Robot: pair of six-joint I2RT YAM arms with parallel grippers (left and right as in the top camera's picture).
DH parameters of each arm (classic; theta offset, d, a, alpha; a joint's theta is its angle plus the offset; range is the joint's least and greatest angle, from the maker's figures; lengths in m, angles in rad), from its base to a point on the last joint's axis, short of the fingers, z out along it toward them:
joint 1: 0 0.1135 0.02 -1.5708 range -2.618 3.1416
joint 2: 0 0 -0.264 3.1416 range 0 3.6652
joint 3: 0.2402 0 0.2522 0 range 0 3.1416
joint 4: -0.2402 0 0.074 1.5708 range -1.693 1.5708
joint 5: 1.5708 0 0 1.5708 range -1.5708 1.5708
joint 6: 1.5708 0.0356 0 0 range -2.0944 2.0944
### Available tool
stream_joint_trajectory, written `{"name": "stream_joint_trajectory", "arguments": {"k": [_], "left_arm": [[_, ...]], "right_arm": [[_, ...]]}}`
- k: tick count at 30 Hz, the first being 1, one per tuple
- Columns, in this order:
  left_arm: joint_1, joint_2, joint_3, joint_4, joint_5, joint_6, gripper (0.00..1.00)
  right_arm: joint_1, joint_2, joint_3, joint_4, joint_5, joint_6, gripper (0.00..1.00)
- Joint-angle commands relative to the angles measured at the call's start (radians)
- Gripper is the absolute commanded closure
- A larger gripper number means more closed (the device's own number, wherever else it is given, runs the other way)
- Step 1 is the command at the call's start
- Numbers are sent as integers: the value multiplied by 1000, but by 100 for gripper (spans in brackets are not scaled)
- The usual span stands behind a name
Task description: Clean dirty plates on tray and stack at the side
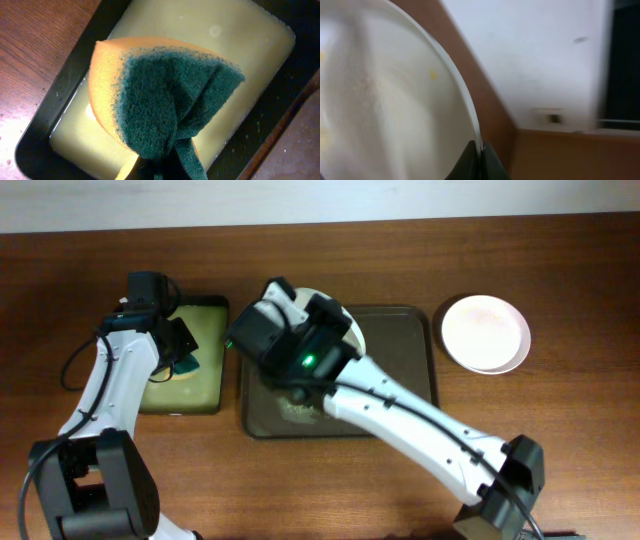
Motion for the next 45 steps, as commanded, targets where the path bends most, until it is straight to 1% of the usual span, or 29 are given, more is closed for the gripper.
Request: {"name": "stream_joint_trajectory", "arguments": {"k": [1,5,7,8,9,11,13,15,16,17,18,19,21,22,26,28,29,30,32,33,34,35,36,37,38,40,41,42,45], "left_arm": [[12,63,-3,29,64,9,100],[12,167,-3,82,103,30,99],[12,178,-3,84,103,33,80],[12,178,-3,87,103,33,62],[12,178,-3,90,103,33,56],[12,177,0,91,102,47,54],[12,177,18,83,102,94,44],[12,161,69,19,78,92,39],[12,147,94,-14,38,92,34],[12,124,126,-58,-34,84,25],[12,103,150,-89,-79,84,22],[12,65,172,-117,-105,85,20],[12,3,177,-128,-105,85,9],[12,-26,177,-133,-104,85,0],[11,-50,177,-140,-96,85,0],[11,-50,177,-140,-97,85,0],[11,-50,177,-140,-97,85,1],[11,-50,177,-139,-97,85,0],[11,-50,177,-139,-97,85,0],[11,-50,177,-139,-97,85,0],[11,-50,177,-139,-97,85,1],[11,-50,177,-139,-97,85,1],[11,-50,177,-139,-97,85,1],[11,-50,177,-139,-97,85,1],[11,-50,177,-139,-97,85,1],[11,-50,177,-139,-97,85,0],[11,-50,177,-139,-97,85,1],[11,-50,177,-139,-97,85,0],[11,-50,177,-139,-97,85,1]], "right_arm": [[42,-18,14,4,213,-42,96],[44,-18,14,3,211,-42,96],[43,-18,14,4,212,-42,96],[44,-18,14,4,214,-42,96],[44,-18,14,4,214,-42,96],[43,-18,14,4,214,-42,96],[43,-18,14,4,215,-42,96],[44,-18,14,5,242,-42,96],[44,-18,14,7,291,-42,96],[43,-18,14,12,319,-42,96],[43,-18,14,20,327,-43,96],[43,-18,14,31,327,-42,96],[44,-18,14,56,327,-42,96],[44,-18,14,61,327,-42,96],[43,-18,14,62,325,-41,96],[42,-18,14,61,256,-37,96],[35,-18,14,60,150,-6,96],[12,-18,8,52,-72,44,96],[-71,-11,-32,50,-417,-15,96],[-97,-3,-34,24,-433,-45,96],[-115,-3,-33,1,-359,-24,96],[-122,-18,-27,-18,-195,95,96],[-122,-34,-27,-15,-100,171,96],[-122,-51,-27,-7,-71,216,96],[-122,-56,-27,0,-100,240,96],[-148,-37,-34,3,-355,238,96],[-181,-6,-51,-11,-533,127,96],[-203,15,-58,-35,-568,83,96],[-277,-3,-55,-55,-565,259,96]]}}
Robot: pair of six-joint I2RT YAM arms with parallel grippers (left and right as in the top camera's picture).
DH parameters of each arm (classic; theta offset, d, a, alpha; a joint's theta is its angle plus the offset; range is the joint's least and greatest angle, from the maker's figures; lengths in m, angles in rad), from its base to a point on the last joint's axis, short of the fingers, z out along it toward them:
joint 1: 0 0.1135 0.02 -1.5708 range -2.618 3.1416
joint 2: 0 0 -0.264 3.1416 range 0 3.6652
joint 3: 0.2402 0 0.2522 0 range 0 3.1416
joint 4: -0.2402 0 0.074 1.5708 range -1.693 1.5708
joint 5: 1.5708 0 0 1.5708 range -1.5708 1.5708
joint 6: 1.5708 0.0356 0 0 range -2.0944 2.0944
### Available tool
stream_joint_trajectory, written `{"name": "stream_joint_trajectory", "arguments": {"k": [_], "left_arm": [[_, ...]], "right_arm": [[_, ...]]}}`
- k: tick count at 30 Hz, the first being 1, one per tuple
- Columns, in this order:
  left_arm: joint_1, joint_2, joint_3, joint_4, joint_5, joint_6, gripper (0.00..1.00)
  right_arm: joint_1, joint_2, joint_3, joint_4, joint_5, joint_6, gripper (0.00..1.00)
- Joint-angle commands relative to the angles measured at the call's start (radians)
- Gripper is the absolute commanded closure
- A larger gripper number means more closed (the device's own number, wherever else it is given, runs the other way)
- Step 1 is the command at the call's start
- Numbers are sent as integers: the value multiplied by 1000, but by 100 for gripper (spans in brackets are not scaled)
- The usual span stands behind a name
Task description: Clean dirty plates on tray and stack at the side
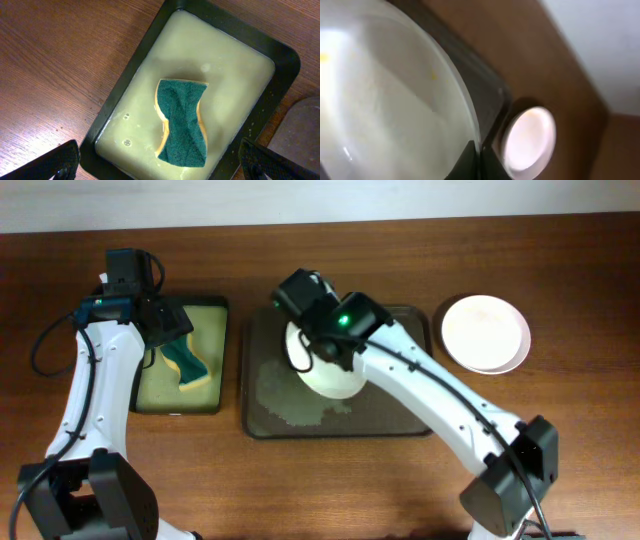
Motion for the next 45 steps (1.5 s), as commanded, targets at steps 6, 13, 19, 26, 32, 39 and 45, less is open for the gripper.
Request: {"name": "stream_joint_trajectory", "arguments": {"k": [6,13,19,26,32,39,45], "left_arm": [[2,-8,12,0,-11,5,1],[2,-8,12,0,-11,5,1],[2,-8,12,0,-11,5,1],[2,-8,12,0,-11,5,1],[2,-8,12,0,-11,5,1],[2,-8,12,0,-11,5,1],[2,-8,12,0,-11,5,1]], "right_arm": [[-531,-167,-1,101,-421,208,96],[-1152,-43,-196,128,-774,251,96],[-1223,-24,-460,410,-801,257,89],[-1174,-35,-471,418,-901,256,70],[-1180,-286,-471,265,-1052,229,49],[-1180,-837,-555,-92,-1046,67,2],[-1180,-960,-584,-153,-1045,67,2]]}}
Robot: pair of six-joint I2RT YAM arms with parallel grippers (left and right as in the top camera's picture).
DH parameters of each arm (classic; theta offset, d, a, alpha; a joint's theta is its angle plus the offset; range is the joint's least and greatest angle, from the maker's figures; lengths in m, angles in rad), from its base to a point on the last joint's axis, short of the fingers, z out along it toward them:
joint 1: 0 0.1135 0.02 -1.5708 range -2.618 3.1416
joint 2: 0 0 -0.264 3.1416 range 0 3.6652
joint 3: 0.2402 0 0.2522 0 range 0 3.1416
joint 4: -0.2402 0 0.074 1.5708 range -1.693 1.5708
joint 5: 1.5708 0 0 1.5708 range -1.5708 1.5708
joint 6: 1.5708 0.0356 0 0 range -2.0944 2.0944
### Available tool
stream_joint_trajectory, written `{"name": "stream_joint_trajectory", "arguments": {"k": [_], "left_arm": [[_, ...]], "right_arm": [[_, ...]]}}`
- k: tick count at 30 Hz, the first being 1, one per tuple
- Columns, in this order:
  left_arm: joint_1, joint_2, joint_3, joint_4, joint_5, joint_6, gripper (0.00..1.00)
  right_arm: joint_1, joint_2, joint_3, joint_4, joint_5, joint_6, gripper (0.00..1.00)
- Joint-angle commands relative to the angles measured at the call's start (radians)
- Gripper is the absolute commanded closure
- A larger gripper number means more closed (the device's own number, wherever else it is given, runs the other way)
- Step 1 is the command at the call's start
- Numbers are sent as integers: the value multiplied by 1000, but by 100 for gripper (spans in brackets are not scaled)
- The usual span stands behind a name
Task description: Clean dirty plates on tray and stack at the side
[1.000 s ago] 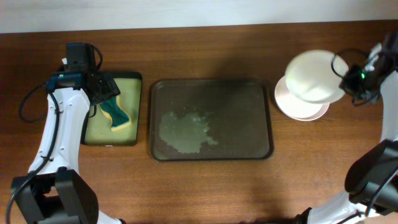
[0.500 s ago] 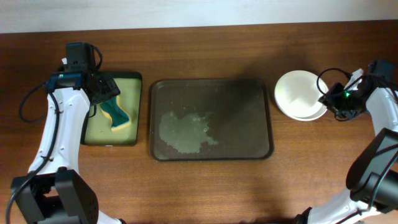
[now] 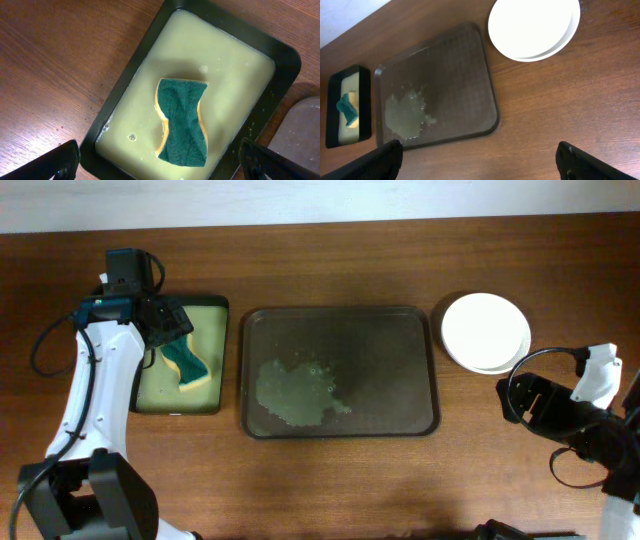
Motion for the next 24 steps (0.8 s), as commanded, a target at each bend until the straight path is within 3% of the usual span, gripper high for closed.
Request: {"name": "stream_joint_trajectory", "arguments": {"k": [1,10,13,15,20,24], "left_arm": [[2,-8,12,2,-11,5,1],[2,-8,12,2,-11,5,1],[2,-8,12,2,-11,5,1],[2,-8,12,2,-11,5,1],[2,-8,12,2,-11,5,1],[2,-8,12,2,-11,5,1]], "right_arm": [[-1,-8,-11,0,-5,-13,2],[0,124,-12,2,27,-13,2],[25,92,-20,32,43,-12,2],[109,15,-61,132,44,-13,2],[486,-255,-343,489,197,-13,2],[583,-344,-594,767,245,-11,1]]}}
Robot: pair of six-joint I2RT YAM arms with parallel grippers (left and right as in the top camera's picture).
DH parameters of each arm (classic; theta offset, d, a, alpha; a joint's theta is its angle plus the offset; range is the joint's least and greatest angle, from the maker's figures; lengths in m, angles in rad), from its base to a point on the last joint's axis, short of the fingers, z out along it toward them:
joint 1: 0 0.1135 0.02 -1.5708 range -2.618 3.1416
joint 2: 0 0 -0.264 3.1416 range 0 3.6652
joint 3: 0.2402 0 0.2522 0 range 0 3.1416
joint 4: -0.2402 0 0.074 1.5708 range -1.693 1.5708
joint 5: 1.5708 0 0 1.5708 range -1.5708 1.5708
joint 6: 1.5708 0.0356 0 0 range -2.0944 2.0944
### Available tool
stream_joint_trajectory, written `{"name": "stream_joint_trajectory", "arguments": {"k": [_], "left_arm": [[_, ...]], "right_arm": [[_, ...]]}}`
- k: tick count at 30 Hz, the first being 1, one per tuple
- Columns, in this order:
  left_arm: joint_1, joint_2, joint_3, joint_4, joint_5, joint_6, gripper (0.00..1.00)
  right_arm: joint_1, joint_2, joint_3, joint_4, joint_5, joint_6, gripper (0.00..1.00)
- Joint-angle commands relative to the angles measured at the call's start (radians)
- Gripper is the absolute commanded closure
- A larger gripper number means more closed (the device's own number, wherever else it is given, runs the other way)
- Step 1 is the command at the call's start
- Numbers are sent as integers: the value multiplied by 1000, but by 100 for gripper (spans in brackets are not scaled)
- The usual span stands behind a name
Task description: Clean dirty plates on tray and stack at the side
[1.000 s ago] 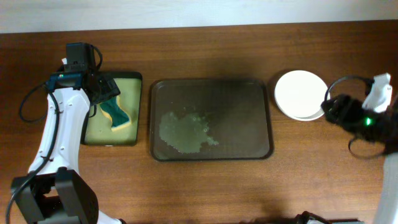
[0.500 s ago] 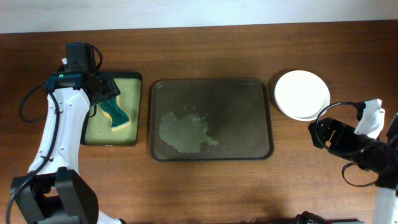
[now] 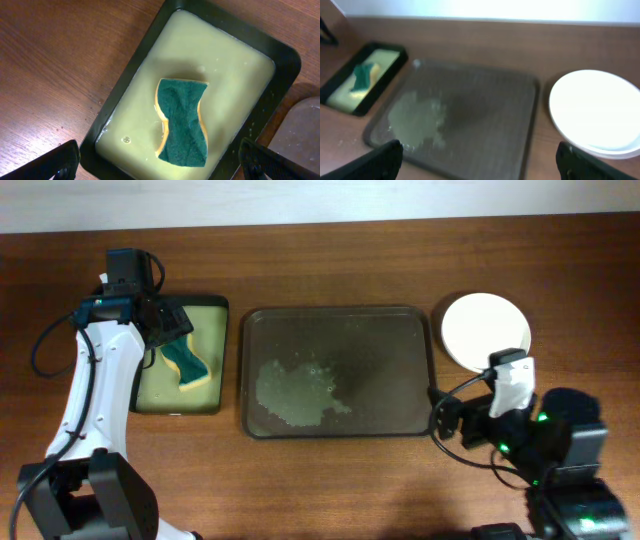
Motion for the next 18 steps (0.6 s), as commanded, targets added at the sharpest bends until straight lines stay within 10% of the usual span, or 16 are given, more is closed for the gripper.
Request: {"name": "stream_joint_trajectory", "arguments": {"k": [1,18], "left_arm": [[2,-8,12,2,-10,5,0],[2,-8,12,2,-10,5,0]], "right_arm": [[25,-77,-174,163,55,-2,2],[25,-652,-780,632,223,-3,2]]}}
